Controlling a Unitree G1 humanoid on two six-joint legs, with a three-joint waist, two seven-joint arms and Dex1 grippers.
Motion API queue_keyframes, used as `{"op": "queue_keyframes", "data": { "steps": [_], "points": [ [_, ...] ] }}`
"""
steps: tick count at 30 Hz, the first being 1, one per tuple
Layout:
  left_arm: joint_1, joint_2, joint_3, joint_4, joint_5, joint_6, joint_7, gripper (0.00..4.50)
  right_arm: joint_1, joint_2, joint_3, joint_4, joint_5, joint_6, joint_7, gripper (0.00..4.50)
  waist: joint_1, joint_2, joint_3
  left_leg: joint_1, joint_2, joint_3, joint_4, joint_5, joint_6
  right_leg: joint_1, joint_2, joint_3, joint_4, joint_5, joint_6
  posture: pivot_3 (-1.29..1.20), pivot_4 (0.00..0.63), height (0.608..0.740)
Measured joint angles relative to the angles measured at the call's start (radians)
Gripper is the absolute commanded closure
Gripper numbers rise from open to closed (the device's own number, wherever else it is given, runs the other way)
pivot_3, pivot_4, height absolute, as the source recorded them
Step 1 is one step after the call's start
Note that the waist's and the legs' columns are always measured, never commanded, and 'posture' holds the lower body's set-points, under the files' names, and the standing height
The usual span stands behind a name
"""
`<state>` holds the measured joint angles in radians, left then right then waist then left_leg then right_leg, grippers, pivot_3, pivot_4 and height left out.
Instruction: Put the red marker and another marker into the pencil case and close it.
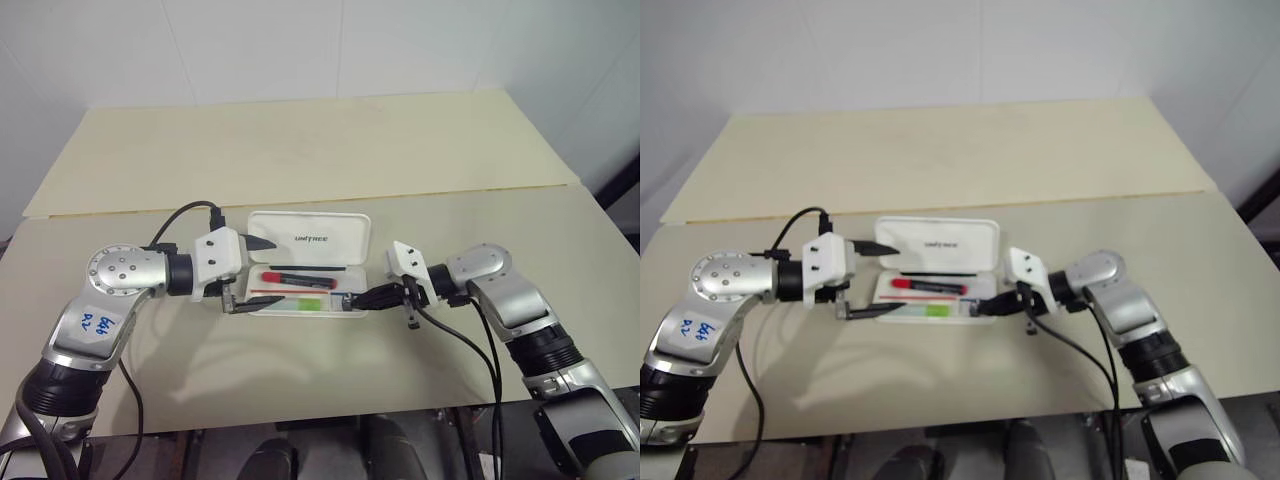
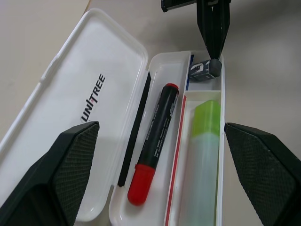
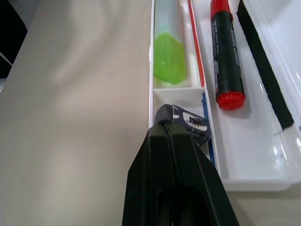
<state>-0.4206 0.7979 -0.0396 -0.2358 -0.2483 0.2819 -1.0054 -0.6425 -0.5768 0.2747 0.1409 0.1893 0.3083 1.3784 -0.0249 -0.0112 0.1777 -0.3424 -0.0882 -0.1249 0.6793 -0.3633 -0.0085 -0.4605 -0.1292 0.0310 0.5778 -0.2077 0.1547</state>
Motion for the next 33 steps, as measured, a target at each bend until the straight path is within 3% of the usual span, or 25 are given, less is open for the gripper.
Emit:
{"op": "queue_keyframes", "data": {
  "steps": [16, 26, 33],
  "points": [
    [-0.004, 0.000, 0.000, 0.002, 0.001, -0.001, 0.000, 0.00, -0.006, 0.044, 0.006, -0.008, 0.017, 0.021, -0.014, 4.48, 0.000, 0.000, 0.000, 0.000, 0.000, 0.000, 0.000, 0.000, 0.000, 0.000, 0.000, 0.000, 0.000, 0.000, 0.000, 0.00, 0.150, 0.740],
    [0.002, 0.002, 0.003, 0.017, 0.000, -0.035, -0.013, 0.00, -0.009, -0.105, -0.090, -0.136, 0.119, 0.112, 0.015, 4.48, 0.004, 0.000, 0.000, -0.001, 0.000, 0.000, 0.000, 0.000, 0.000, 0.000, 0.000, 0.000, -0.002, 0.000, 0.000, 0.00, 0.150, 0.740],
    [0.006, 0.003, 0.047, 0.117, -0.001, -0.106, -0.015, 0.00, -0.008, -0.147, -0.168, -0.099, 0.131, 0.089, -0.023, 4.48, 0.001, 0.000, 0.000, -0.001, 0.000, 0.001, 0.000, 0.000, 0.001, 0.000, 0.000, 0.000, -0.002, 0.001, 0.001, 0.00, 0.150, 0.740]
  ]
}}
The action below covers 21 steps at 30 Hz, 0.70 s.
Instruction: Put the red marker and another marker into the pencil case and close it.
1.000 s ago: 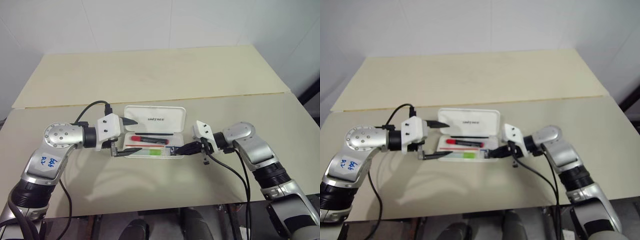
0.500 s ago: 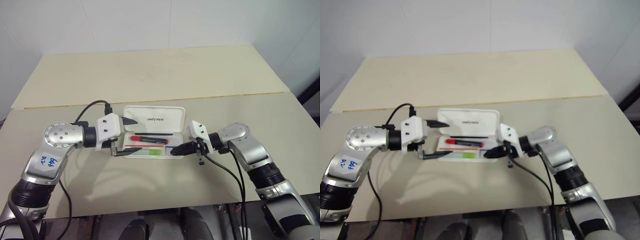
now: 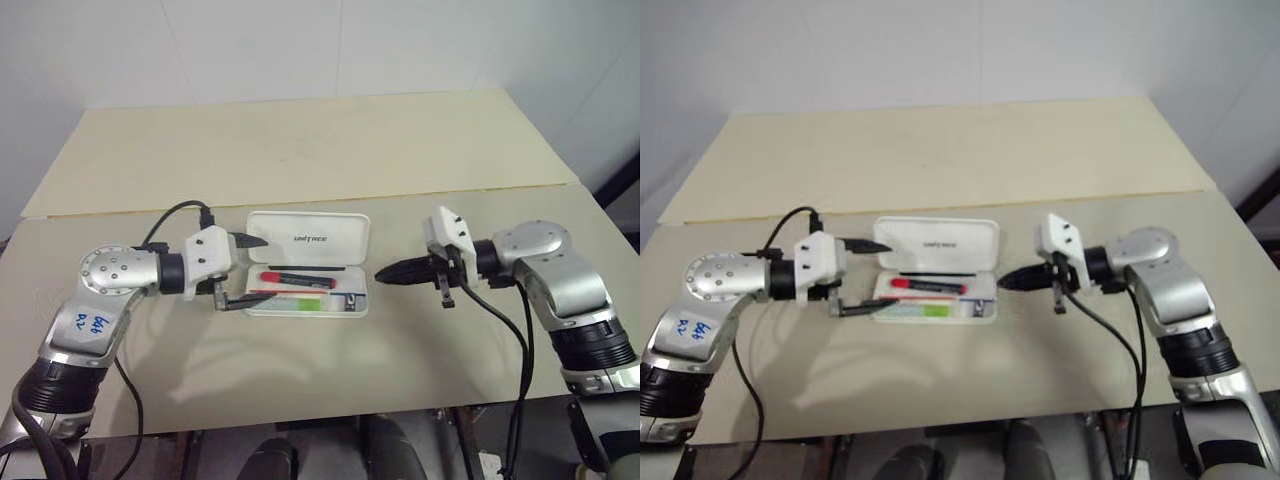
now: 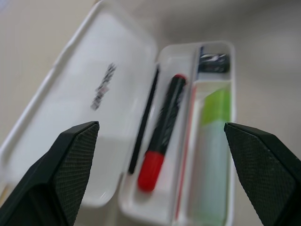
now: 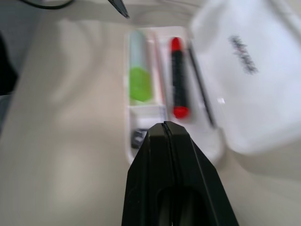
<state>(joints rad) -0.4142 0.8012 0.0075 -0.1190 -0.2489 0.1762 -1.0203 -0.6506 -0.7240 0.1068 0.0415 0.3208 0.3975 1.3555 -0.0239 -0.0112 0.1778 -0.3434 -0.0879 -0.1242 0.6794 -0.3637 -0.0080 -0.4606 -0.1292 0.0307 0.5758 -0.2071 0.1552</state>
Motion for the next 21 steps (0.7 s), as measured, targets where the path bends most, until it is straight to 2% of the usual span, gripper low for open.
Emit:
{"op": "queue_keyframes", "data": {
  "steps": [15, 18, 21],
  "points": [
    [-0.005, 0.004, 0.073, 0.137, -0.001, -0.100, 0.004, 0.00, -0.048, 0.016, -0.016, 0.072, -0.008, -0.047, -0.082, 4.48, -0.001, 0.000, 0.000, -0.001, 0.000, 0.000, 0.000, 0.000, 0.000, -0.001, 0.000, 0.000, 0.000, 0.000, 0.000, 0.00, 0.150, 0.740],
    [-0.009, 0.004, 0.076, 0.136, -0.001, -0.101, 0.018, 0.00, -0.075, 0.048, -0.036, 0.087, 0.001, -0.056, -0.111, 3.86, -0.001, 0.000, 0.000, -0.001, 0.000, 0.000, 0.000, 0.000, 0.000, -0.001, 0.000, 0.000, 0.000, 0.000, 0.000, 0.00, 0.150, 0.740],
    [-0.008, 0.004, 0.094, 0.136, -0.001, -0.101, 0.027, 0.00, -0.081, 0.072, -0.045, 0.086, 0.025, -0.055, -0.121, 2.85, -0.001, 0.000, 0.000, -0.001, 0.000, 0.000, 0.000, 0.000, 0.001, -0.001, 0.000, 0.000, -0.001, 0.000, 0.000, 0.00, 0.150, 0.740]
  ]
}}
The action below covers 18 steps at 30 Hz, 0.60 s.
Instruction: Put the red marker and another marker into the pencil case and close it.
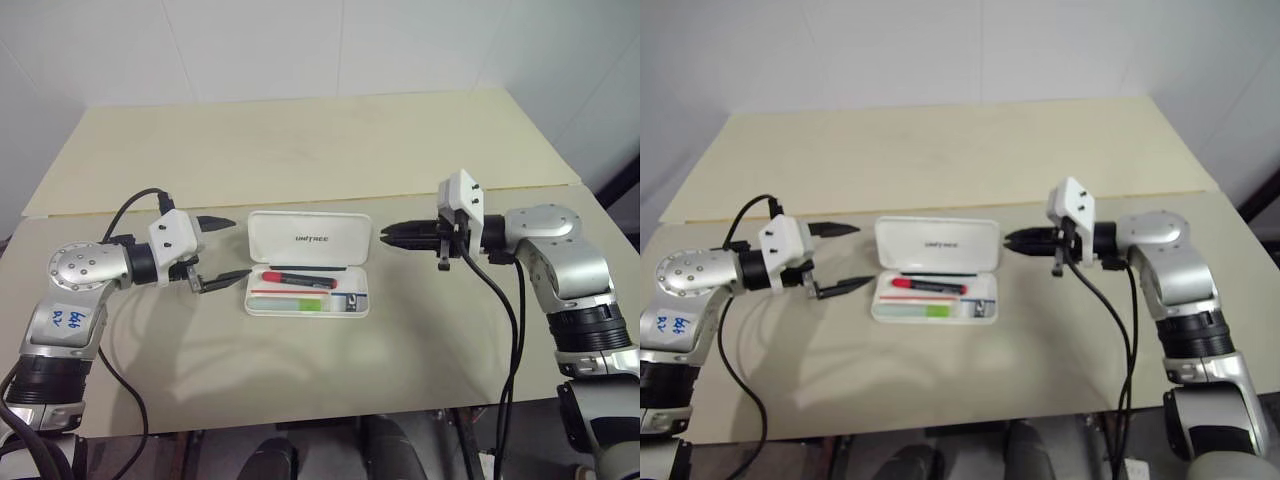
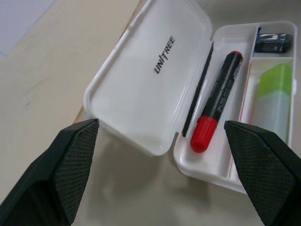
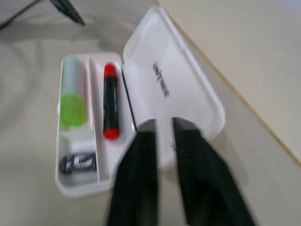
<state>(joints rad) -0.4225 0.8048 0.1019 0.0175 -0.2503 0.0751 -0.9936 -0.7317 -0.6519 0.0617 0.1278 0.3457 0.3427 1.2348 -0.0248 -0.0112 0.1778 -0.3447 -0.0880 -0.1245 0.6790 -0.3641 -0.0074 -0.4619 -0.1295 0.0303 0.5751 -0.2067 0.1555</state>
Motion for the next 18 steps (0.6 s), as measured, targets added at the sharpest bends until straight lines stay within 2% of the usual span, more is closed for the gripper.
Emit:
{"op": "queue_keyframes", "data": {
  "steps": [7, 8, 13, 17, 18],
  "points": [
    [-0.004, 0.001, 0.024, 0.087, 0.000, -0.017, -0.002, 0.00, -0.016, 0.030, -0.027, -0.019, 0.059, -0.003, 0.004, 0.23, 0.000, 0.000, 0.000, 0.000, 0.000, 0.000, 0.000, 0.000, 0.000, 0.000, 0.000, -0.001, 0.000, 0.000, 0.000, 0.00, 0.150, 0.740],
    [-0.009, 0.001, 0.027, 0.106, 0.000, -0.025, -0.003, 0.00, -0.017, 0.030, -0.028, -0.025, 0.063, -0.003, 0.009, 0.03, 0.000, 0.000, 0.000, 0.000, 0.000, 0.000, 0.000, 0.000, 0.000, 0.000, 0.000, -0.001, 0.000, 0.000, 0.000, 0.00, 0.150, 0.740],
    [-0.084, -0.002, 0.037, 0.233, 0.005, -0.058, 0.016, 0.00, -0.016, 0.027, -0.028, -0.028, 0.054, -0.030, 0.013, 0.03, 0.000, 0.000, 0.000, 0.000, 0.000, 0.000, 0.001, 0.000, 0.000, 0.000, 0.000, -0.001, 0.001, 0.000, 0.000, 0.00, 0.150, 0.740],
    [-0.159, -0.049, 0.037, 0.330, 0.016, -0.067, 0.064, 0.00, -0.008, 0.023, -0.028, -0.024, 0.034, -0.058, -0.004, 0.03, 0.003, 0.000, 0.000, 0.000, -0.001, 0.001, 0.001, 0.000, 0.000, 0.000, -0.001, -0.001, 0.001, 0.000, 0.000, 0.00, 0.150, 0.740],
    [-0.178, -0.064, 0.035, 0.355, 0.020, -0.067, 0.077, 0.18, -0.003, 0.023, -0.027, -0.025, 0.031, -0.060, -0.006, 0.01, 0.003, 0.000, 0.000, -0.001, -0.001, 0.001, 0.001, 0.000, 0.000, 0.000, -0.001, -0.002, 0.000, 0.000, 0.000, 0.00, 0.150, 0.740]
  ]
}}
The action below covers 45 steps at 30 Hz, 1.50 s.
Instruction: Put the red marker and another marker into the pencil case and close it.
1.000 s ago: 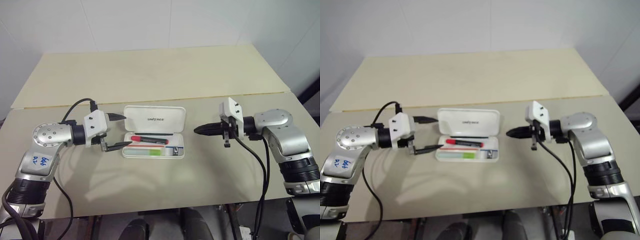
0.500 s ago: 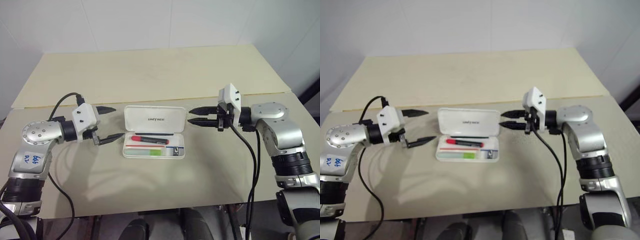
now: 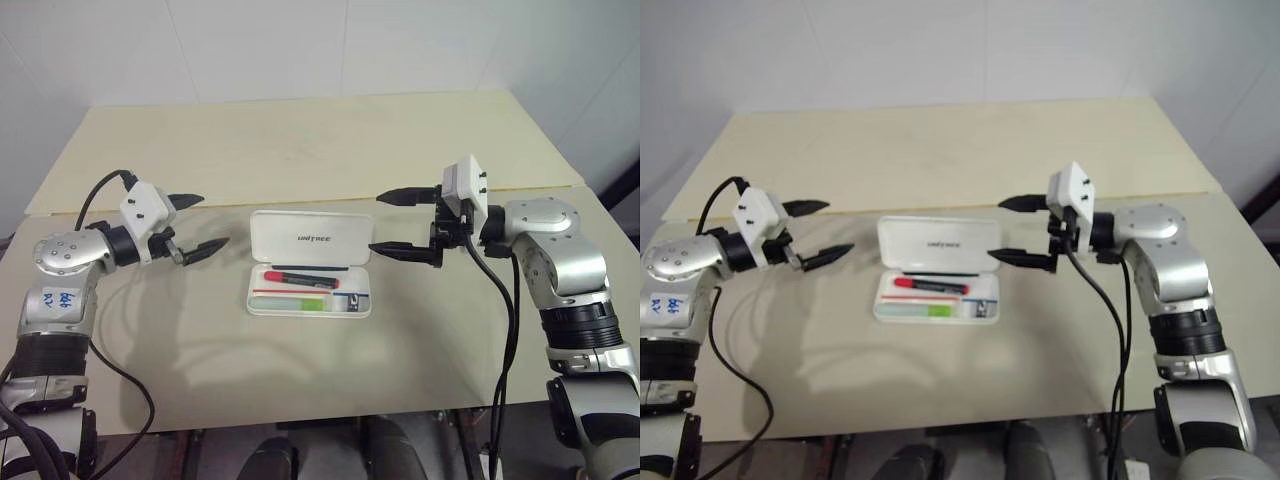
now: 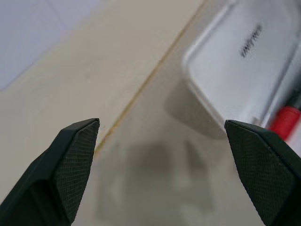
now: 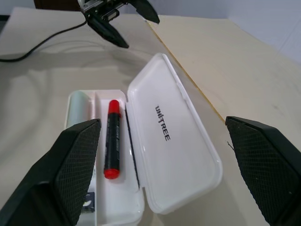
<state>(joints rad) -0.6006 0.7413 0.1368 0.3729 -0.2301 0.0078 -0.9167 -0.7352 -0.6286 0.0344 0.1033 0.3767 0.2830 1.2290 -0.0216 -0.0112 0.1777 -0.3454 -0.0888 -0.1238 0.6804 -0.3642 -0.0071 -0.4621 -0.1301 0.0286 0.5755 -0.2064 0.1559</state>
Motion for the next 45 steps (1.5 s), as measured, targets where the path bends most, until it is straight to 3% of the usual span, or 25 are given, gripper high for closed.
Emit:
{"op": "queue_keyframes", "data": {
  "steps": [3, 13, 14, 27, 37, 45],
  "points": [
    [-0.025, -0.026, -0.005, 0.042, 0.006, -0.003, 0.015, 0.89, 0.012, -0.003, 0.000, -0.002, -0.002, 0.000, -0.005, 0.00, -0.002, 0.000, 0.000, 0.000, 0.000, 0.000, 0.000, 0.000, 0.000, 0.000, 0.000, 0.000, 0.000, 0.000, 0.000, 0.00, 0.150, 0.740],
    [-0.105, -0.061, -0.039, 0.204, 0.073, -0.056, 0.077, 4.31, 0.047, -0.028, -0.005, -0.033, -0.001, 0.002, -0.031, 0.00, -0.003, 0.000, 0.000, 0.000, 0.000, 0.001, 0.001, 0.000, 0.000, 0.000, 0.000, 0.000, 0.000, 0.001, 0.000, 0.00, 0.150, 0.740],
    [-0.116, -0.065, -0.041, 0.228, 0.080, -0.063, 0.081, 4.45, 0.049, -0.029, -0.005, -0.038, -0.001, 0.002, -0.034, 0.00, -0.003, 0.000, 0.000, 0.000, 0.000, 0.001, 0.001, 0.000, 0.000, 0.000, 0.000, 0.000, 0.000, 0.001, 0.000, 0.00, 0.150, 0.740],
    [-0.237, -0.160, -0.098, 0.392, 0.123, -0.085, 0.069, 4.45, 0.073, -0.044, -0.009, -0.089, 0.013, 0.023, -0.045, 0.00, -0.002, 0.000, 0.000, -0.002, 0.000, 0.003, 0.001, 0.000, 0.000, -0.001, 0.000, -0.002, -0.001, 0.001, 0.001, 0.00, 0.150, 0.740],
    [-0.258, -0.183, -0.103, 0.413, 0.064, -0.083, -0.149, 4.45, 0.091, -0.049, -0.014, -0.107, 0.023, 0.029, -0.060, 0.00, -0.003, 0.000, 0.000, -0.002, 0.000, 0.005, 0.002, 0.000, 0.000, -0.001, -0.001, -0.003, -0.001, 0.001, 0.001, 0.00, 0.150, 0.740],
    [-0.258, -0.173, -0.104, 0.398, 0.059, -0.083, -0.211, 4.45, 0.097, -0.049, -0.014, -0.114, 0.026, 0.029, -0.070, 0.00, -0.003, 0.000, 0.000, -0.004, 0.000, 0.004, 0.003, 0.000, 0.000, -0.001, -0.001, -0.005, -0.001, 0.001, 0.001, 0.00, 0.150, 0.740]
  ]
}}
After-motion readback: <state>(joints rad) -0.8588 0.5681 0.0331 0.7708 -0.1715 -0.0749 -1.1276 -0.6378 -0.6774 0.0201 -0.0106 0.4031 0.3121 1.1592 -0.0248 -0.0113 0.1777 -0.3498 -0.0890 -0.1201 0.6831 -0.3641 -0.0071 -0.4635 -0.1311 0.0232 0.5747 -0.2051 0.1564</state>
